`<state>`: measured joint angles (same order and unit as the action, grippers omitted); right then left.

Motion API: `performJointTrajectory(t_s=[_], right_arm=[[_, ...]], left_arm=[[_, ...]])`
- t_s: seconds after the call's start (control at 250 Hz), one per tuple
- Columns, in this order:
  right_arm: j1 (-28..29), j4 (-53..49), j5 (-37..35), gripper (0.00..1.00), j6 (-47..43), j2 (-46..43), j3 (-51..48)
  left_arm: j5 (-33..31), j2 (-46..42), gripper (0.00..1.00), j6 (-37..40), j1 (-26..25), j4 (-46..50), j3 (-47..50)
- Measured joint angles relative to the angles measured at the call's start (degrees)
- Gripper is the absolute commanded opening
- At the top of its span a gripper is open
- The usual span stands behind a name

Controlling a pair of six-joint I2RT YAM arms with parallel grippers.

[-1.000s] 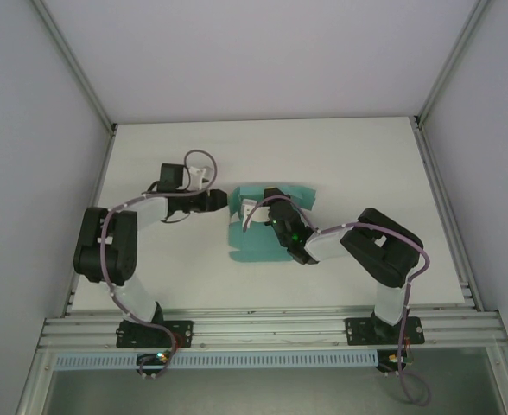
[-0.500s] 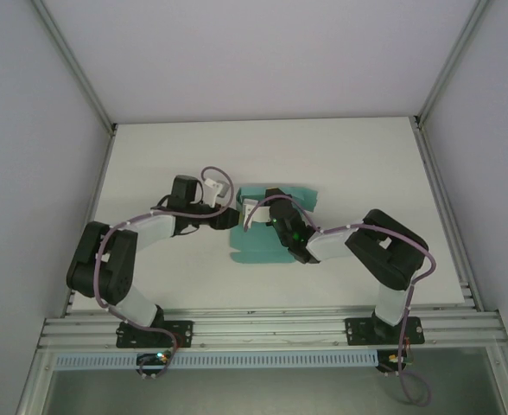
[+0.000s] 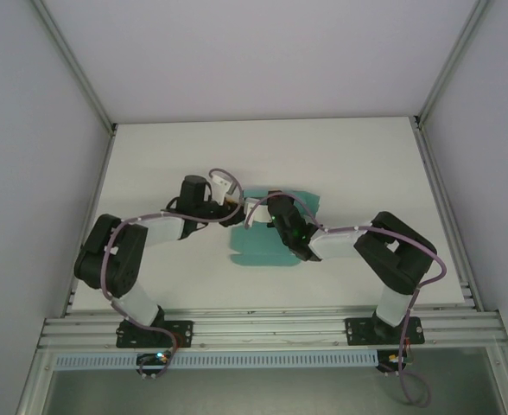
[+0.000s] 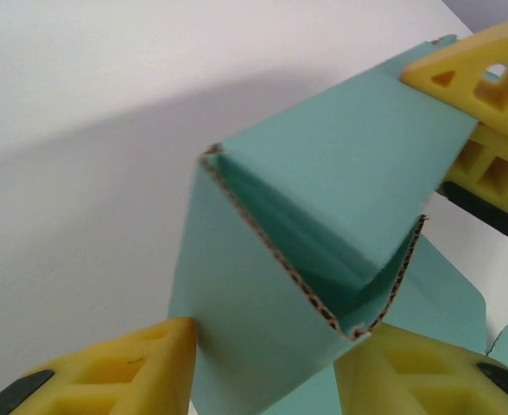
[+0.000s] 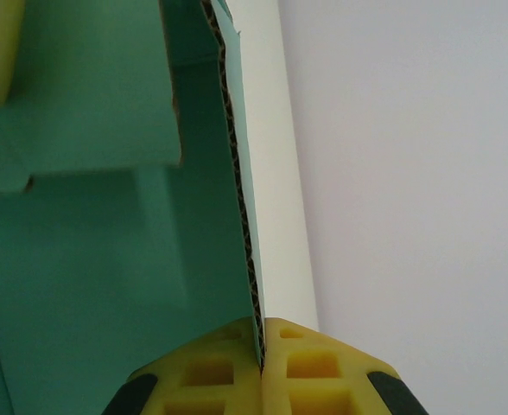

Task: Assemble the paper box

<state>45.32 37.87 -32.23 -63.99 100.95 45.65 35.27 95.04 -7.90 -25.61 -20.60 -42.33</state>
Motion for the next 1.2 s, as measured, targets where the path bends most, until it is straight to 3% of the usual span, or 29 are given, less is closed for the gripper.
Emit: performJointTrajectory(t_s=[0.22, 0.427, 0.695, 0.835, 0.926, 1.202], right_arm=[[0.00, -0.98, -0.35, 0.00, 0.11, -0.02, 0.24], [0.00, -0.35, 0.09, 0.00, -0.42, -0.52, 0.22], [0.11, -0.96, 0.50, 0.00, -0.04, -0.52, 0.55], [0.39, -3.04, 0.94, 0.00, 1.22, -1.16, 0.85], [0.48, -3.91, 0.94, 0.00, 1.46, -1.77, 0.85], [0.72, -6.95, 0.92, 0.00, 3.19, -2.97, 0.85]], left_arm=[[-0.79, -1.25, 0.51, -0.39, -0.87, -2.69, 3.61], [-1.49, -6.95, 0.43, -0.20, -0.11, -2.69, 6.27], [-0.59, -5.22, 0.38, 0.33, -0.20, -1.79, 4.59], [-1.16, -4.13, 0.39, 1.11, -0.90, -1.33, 3.93], [-2.60, -3.54, 0.48, 1.44, -1.68, -1.38, 3.52], [-8.11, -2.40, 0.49, 2.58, -4.00, -1.75, 3.30]])
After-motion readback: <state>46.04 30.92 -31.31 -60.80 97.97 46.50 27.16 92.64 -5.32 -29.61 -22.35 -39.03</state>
